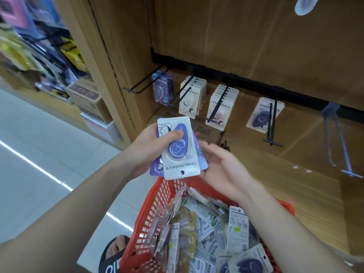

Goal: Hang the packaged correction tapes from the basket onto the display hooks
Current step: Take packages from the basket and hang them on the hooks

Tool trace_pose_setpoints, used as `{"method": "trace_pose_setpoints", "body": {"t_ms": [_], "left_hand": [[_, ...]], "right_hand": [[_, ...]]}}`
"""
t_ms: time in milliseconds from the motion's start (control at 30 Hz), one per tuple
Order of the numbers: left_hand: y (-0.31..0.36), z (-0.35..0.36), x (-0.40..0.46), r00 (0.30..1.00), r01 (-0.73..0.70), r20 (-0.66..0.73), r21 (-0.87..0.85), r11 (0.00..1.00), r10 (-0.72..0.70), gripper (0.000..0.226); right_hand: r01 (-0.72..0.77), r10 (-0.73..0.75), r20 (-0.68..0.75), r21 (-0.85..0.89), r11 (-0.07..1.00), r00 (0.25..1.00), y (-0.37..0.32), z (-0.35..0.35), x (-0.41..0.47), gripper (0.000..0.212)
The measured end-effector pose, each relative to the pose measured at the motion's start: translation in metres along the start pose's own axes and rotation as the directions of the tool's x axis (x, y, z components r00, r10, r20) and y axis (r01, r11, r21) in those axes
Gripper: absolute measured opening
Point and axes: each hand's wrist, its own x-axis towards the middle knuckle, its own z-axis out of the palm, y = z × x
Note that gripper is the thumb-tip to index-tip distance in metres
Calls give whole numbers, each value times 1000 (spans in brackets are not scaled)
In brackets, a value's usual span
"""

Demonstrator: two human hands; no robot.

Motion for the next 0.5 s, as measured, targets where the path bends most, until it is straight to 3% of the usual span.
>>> {"method": "trace_pose_setpoints", "body": {"t_ms": [133,233,500], "left_hand": [[6,-22,-8,999,22,22,32,999,-23,17],[7,-38,-15,999,18,31,20,1000,-19,16],[1,-72,-20,993,-4,-120,-24,1000,1,11]], "right_hand": [[-54,53,-31,-16,998,998,3,11,17,47],[-71,68,-32,-110,991,997,6,22,30,37],[-48,34,-114,-126,991,993,10,42,58,41]]}}
